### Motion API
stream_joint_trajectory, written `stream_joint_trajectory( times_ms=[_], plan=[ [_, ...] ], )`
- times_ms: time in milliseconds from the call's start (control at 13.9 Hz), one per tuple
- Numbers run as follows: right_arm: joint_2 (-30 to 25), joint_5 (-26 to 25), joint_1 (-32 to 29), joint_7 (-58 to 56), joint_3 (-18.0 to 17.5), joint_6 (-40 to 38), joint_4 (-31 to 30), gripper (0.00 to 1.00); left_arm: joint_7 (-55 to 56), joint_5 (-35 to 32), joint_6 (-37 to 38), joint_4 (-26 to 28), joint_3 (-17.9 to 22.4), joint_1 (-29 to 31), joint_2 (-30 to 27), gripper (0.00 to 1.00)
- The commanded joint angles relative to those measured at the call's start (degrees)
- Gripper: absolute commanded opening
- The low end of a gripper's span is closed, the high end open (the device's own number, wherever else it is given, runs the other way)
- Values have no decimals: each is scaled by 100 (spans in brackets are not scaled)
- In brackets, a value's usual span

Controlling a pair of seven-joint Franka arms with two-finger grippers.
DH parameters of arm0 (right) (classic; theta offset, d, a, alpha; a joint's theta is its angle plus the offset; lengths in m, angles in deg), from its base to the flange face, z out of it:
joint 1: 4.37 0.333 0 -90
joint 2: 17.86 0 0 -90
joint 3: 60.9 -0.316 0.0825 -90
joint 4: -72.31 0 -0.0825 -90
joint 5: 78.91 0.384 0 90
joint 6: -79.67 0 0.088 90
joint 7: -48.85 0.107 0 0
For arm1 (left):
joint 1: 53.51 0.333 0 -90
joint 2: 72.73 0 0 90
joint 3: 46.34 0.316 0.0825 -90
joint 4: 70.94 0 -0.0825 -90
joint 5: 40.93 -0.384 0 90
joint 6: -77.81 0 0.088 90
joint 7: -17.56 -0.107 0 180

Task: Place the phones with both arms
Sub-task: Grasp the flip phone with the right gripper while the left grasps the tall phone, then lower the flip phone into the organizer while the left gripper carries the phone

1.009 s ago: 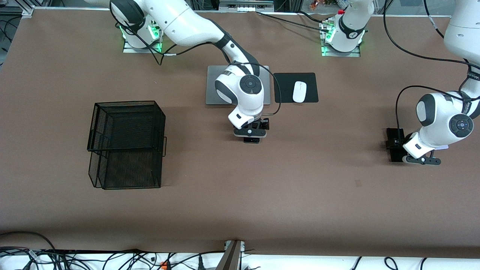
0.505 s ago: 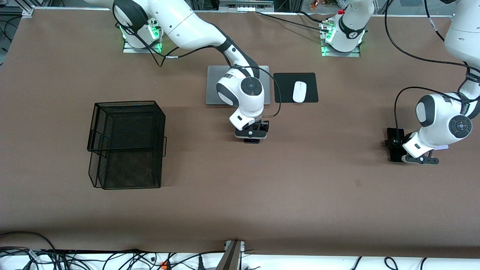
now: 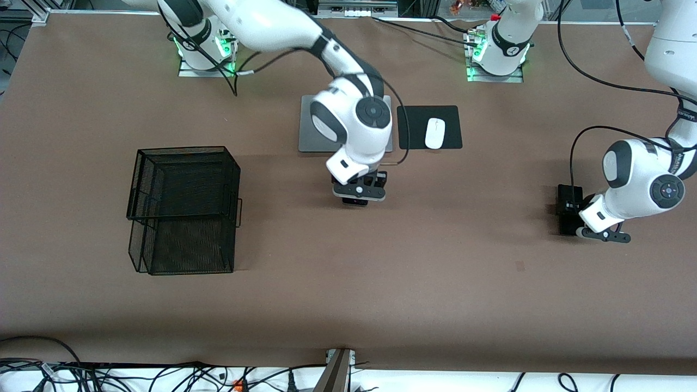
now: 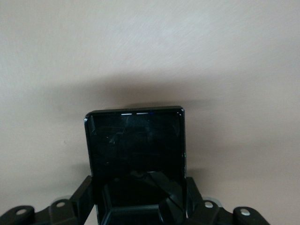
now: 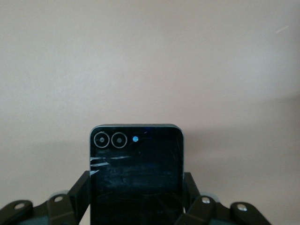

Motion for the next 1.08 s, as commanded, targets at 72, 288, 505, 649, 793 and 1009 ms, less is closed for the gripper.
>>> stream_joint_trajectory(
  times_ms=[72, 288, 505, 649, 793, 1009],
  plan=[
    [-1395, 525, -990, -1504, -45, -916, -942, 0, 56, -24, 1703, -1066, -686, -1, -192, 28],
    [-3046, 693, -1765, -2936, 235, -252, -3223, 0, 301, 274, 2277, -1560, -1266, -141, -184, 28],
    [-4577, 711, -1802, -4387, 1218, 1215, -5730, 0, 1126, 302, 2304, -1859, -1698, -710, -184, 28],
    [-4774, 719, -1802, -5222, 1947, 1674, -6358, 0, 1758, 310, 2269, -2105, -1708, -1509, 26, 28],
    [-4591, 824, -1810, -5804, 2362, 2323, -6711, 0, 3003, 302, 2156, -2447, -1690, -2422, 394, 29],
    [-3985, 1464, -1898, -6490, 2565, 2799, -6739, 0, 4535, 249, 1105, -2827, -1594, -3628, 1054, 29]
  ],
)
